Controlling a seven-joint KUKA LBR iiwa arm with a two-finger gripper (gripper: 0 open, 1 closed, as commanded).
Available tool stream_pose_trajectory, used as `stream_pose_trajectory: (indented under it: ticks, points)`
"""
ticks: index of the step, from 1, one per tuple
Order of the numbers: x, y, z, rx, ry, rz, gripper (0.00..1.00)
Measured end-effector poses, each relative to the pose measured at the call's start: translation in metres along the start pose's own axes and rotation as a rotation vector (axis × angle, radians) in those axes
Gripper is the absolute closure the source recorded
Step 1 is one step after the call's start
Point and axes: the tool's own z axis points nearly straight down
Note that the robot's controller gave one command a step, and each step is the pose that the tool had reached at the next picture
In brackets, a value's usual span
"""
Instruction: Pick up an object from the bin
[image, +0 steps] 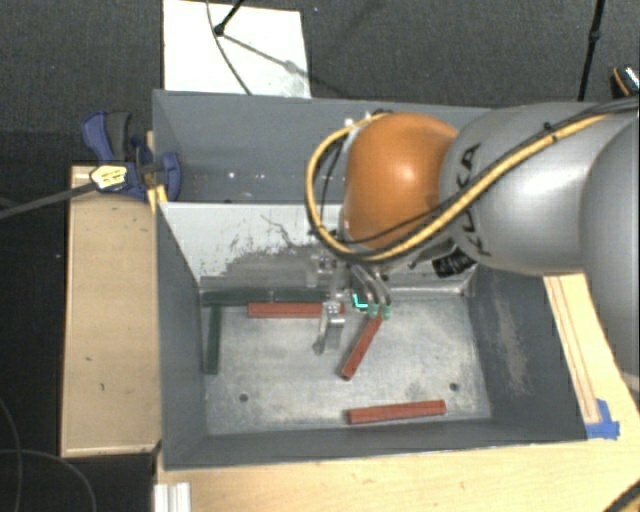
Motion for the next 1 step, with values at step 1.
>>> stream_pose_trajectory:
  ticks: [1]
  points:
    - [0.0153,-0.0704,0.1062,0.002,0.0,-0.062,0.0]
